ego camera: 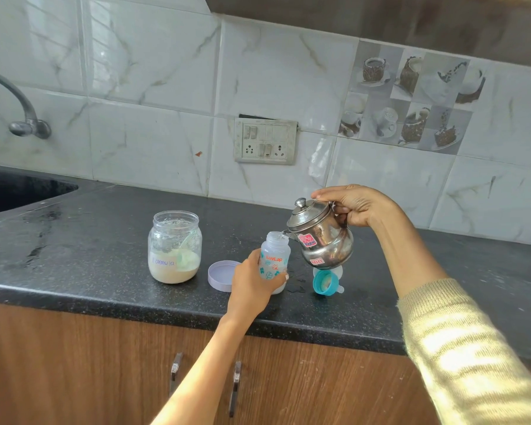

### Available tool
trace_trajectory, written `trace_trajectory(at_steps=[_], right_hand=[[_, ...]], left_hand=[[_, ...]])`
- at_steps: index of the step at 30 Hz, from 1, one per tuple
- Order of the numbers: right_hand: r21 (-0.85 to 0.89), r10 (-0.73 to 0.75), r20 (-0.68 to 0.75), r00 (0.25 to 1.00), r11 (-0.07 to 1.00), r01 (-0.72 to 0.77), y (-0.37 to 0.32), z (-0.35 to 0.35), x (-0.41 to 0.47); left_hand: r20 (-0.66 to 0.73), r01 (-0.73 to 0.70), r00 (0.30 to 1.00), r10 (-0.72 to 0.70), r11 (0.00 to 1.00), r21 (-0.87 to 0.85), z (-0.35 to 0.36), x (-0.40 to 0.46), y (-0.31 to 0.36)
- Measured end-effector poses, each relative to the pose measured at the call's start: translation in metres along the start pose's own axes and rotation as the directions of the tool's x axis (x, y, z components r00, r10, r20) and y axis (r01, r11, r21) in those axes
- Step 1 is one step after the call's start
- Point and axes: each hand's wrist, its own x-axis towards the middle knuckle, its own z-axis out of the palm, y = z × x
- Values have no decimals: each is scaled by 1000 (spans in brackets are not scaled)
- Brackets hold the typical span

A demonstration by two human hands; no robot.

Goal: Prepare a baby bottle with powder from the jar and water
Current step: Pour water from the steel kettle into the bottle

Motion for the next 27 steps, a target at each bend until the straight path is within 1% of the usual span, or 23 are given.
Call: trace_trajectory(at_steps=[15,27], right_hand=[[-2,-3,-3,1000,1000,3,-1,0,2],[-5,-10,-7,1000,1000,10,-2,1,0]], left_hand=[[8,17,1000,-18,1000,19,2,0,-3],[24,-5,1000,6,1000,-25,3,-1,-8]])
